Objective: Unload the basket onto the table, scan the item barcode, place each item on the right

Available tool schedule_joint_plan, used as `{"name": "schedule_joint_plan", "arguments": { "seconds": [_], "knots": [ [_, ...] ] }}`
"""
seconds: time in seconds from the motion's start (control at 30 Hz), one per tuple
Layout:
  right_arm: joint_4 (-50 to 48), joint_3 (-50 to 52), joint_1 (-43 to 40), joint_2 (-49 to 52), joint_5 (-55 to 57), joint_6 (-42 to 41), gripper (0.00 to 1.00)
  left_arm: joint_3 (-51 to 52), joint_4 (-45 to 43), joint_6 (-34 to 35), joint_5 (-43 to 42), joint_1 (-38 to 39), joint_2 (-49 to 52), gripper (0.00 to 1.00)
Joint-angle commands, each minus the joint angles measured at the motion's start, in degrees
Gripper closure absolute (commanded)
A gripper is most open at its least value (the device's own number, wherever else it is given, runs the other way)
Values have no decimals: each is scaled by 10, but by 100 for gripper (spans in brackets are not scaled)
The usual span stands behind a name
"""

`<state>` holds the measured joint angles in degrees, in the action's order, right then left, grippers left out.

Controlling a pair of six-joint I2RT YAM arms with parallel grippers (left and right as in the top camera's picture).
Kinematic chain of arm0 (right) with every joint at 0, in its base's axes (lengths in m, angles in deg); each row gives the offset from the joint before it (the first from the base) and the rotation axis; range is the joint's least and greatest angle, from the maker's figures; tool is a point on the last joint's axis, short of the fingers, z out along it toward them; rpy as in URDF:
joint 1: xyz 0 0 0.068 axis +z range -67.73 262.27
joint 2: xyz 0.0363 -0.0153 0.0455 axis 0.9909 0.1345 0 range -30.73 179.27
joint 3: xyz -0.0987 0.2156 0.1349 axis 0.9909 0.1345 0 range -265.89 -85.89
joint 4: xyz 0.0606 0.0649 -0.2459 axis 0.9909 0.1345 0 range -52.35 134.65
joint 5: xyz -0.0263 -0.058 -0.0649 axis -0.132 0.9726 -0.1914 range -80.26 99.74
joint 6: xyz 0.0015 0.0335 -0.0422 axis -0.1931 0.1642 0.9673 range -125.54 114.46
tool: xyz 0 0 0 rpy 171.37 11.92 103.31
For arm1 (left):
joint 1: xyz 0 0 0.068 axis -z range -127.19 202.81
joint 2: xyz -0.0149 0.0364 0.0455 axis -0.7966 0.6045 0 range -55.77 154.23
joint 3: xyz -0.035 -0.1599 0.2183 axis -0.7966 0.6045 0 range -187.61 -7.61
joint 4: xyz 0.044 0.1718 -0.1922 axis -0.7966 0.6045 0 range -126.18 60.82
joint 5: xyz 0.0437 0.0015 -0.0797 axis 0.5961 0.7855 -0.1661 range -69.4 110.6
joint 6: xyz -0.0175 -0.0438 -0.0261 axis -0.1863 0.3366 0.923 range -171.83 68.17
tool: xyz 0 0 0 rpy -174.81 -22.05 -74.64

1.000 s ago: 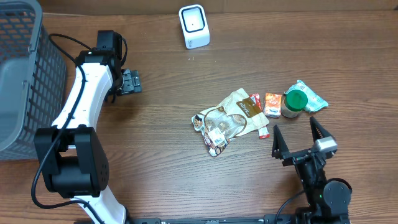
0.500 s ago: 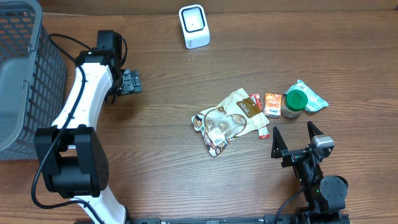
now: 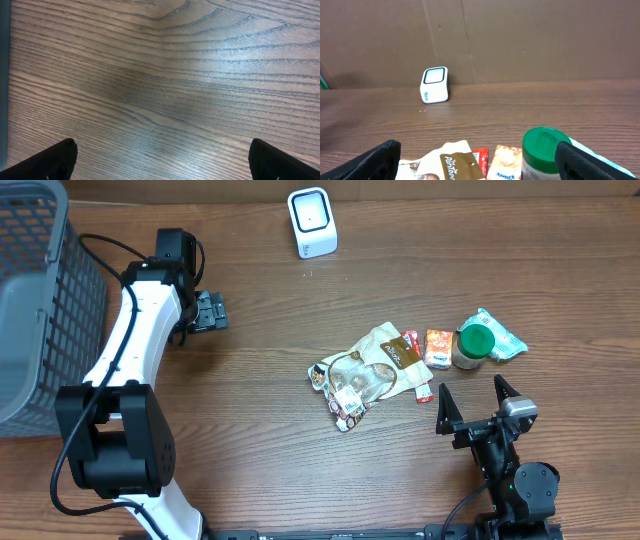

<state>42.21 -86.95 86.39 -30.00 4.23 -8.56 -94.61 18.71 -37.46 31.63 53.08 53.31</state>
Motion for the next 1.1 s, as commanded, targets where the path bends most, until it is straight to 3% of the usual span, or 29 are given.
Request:
{"name": "schedule_joint_plan", "arguments": {
  "seconds": [0.0, 0.83, 1.07],
  "knots": [
    [-2, 6, -3, -6, 7, -4, 0, -8, 1, -7, 5, 1, 3, 0],
    [-2, 6, -3, -6, 7, -4, 0, -8, 1, -7, 5, 1, 2, 0],
    [-2, 6, -3, -6, 7, -4, 0, -8, 1, -7, 5, 9, -59, 0]
  ]
}}
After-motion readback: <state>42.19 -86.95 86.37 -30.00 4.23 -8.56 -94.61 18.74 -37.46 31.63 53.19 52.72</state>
